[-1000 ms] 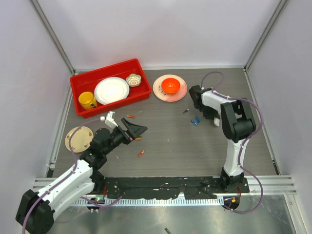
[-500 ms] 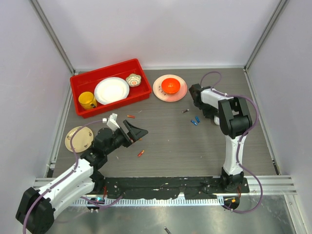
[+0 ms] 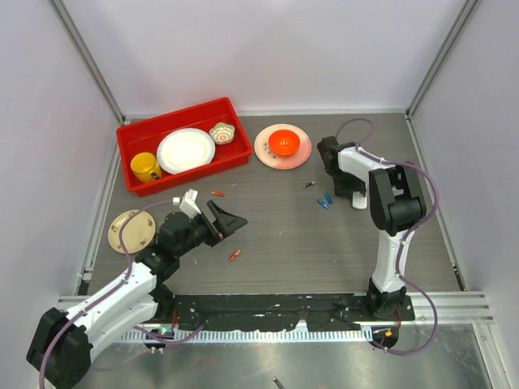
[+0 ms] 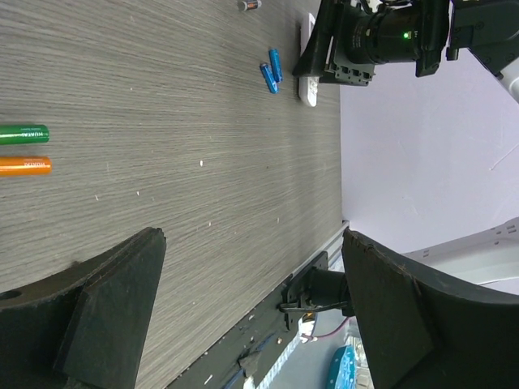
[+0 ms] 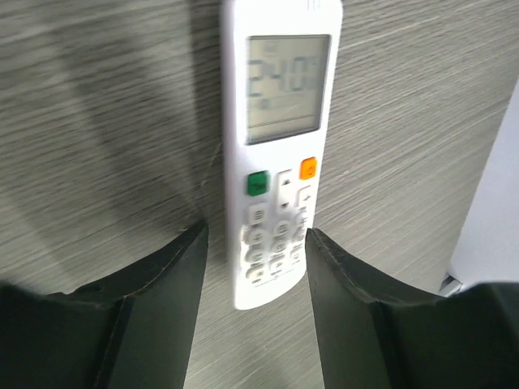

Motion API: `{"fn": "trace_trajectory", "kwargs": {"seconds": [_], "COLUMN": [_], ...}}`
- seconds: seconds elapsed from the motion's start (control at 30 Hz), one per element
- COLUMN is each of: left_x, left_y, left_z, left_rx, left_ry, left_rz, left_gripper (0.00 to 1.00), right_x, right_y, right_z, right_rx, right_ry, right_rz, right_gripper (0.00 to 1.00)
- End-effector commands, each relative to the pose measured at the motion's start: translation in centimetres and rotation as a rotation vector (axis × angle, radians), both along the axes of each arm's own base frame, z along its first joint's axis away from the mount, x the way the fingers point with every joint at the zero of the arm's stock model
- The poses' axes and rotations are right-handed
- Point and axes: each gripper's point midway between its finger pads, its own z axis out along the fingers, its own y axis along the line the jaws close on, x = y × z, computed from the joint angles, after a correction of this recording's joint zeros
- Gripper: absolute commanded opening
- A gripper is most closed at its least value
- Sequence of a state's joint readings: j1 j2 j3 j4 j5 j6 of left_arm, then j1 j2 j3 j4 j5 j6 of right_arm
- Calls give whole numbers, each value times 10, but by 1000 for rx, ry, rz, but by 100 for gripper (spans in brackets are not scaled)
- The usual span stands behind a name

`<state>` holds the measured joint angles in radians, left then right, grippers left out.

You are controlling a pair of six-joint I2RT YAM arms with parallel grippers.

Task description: Load the batteries into the remote control

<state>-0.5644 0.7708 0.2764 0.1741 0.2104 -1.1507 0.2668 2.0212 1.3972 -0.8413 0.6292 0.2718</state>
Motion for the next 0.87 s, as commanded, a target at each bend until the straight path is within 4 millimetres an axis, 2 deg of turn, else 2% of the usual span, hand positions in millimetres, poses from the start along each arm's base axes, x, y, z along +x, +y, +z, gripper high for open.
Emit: {"fn": "trace_trajectory", "kwargs": {"seconds": [0.0,0.1,0.13,0.2,0.23,0.27,0.3,0.33,0.37,0.4,0.43,0.47,0.5,0.53,0.57,0.6,0.7,0.83], "left_x": [-2,-2,-2,3,2,4,9,7,8,14,11,12,16,10,10,12,13,12], "left_y": [-4,-2,-1,4,9,12,17,24,29,35,44,49,52,59,61,62,70,70], "left_z": [11,10,7,9,0,-4,-3,-15,-19,-20,-30,-34,-31,-38,-35,-29,-24,-20], "left_rx": [-30,-19,4,39,91,120,152,206,252,292,350,392,417,461,485,490,500,511], "left_ry": [-25,-27,-24,-31,-10,-2,-5,36,43,52,94,104,111,153,150,140,114,83], "left_rz": [-20,-17,-18,9,14,28,60,78,88,119,139,145,167,169,168,179,219,198], "left_gripper": [93,94,94,99,100,100,100,100,100,100,100,100,100,100,100,100,100,100], "right_x": [16,26,28,27,27,17,9,-4,-16,-26,-38,-52,-67,-81,-88,-102,-109,-112], "right_y": [43,64,70,83,91,102,111,119,135,146,156,163,179,186,187,200,195,196], "right_z": [16,50,74,98,129,132,144,156,163,164,144,163,160,144,148,145,138,149], "right_rx": [153,184,211,243,296,323,361,435,494,555,618,704,754,783,789,799,759,802], "right_ry": [-106,-202,-271,-342,-450,-474,-528,-623,-667,-700,-715,-800,-808,-811,-850,-839,-833,-872], "right_rz": [16,57,58,77,79,106,133,148,196,226,255,272,313,337,329,366,353,393], "right_gripper": [58,59,59,59,59,59,59,59,59,59,59,62,64,66,68,69,70,71]}}
